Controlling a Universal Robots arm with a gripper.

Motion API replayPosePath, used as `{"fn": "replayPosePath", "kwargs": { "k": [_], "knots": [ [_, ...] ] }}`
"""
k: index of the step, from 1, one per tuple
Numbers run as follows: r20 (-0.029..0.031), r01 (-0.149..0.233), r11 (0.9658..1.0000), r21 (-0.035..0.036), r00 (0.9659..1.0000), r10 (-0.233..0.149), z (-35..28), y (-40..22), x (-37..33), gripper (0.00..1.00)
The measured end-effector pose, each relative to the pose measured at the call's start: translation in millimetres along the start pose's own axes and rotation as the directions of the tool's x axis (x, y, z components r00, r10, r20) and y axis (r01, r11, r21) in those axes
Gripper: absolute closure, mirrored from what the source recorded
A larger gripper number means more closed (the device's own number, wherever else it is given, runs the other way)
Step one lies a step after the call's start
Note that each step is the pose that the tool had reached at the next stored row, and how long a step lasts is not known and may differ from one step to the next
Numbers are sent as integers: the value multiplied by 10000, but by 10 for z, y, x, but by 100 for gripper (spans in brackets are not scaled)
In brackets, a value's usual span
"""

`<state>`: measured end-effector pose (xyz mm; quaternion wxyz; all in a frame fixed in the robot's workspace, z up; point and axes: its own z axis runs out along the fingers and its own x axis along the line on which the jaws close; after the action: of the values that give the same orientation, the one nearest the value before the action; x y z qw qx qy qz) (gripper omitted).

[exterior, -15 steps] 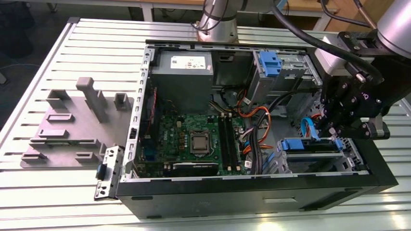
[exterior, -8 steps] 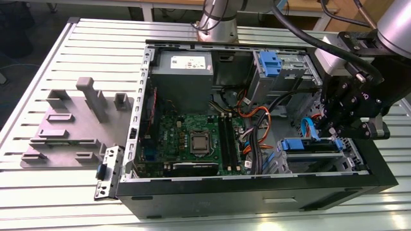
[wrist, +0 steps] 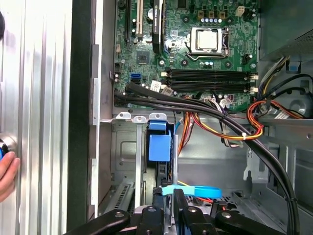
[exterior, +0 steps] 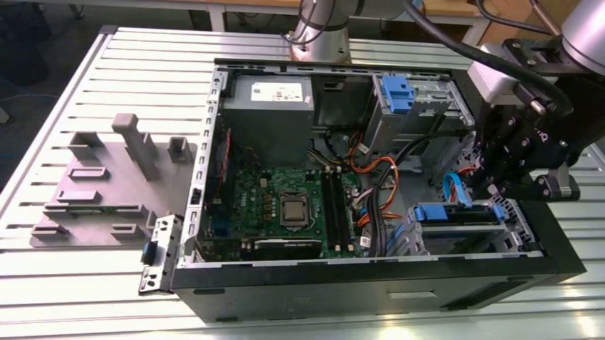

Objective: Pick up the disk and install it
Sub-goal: 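Insert the second disk wire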

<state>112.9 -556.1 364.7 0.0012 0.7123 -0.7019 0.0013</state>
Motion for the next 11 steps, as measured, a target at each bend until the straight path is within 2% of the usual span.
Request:
{"fn": "replayPosePath", "kwargs": {
  "k": [5, 11],
  "knots": [
    [2, -1, 10000, 0, 10000, 1, -47, 0, 1, 77],
    [0, 0, 10000, 0, 10000, 0, -56, 0, -3, 77]
  ]
}}
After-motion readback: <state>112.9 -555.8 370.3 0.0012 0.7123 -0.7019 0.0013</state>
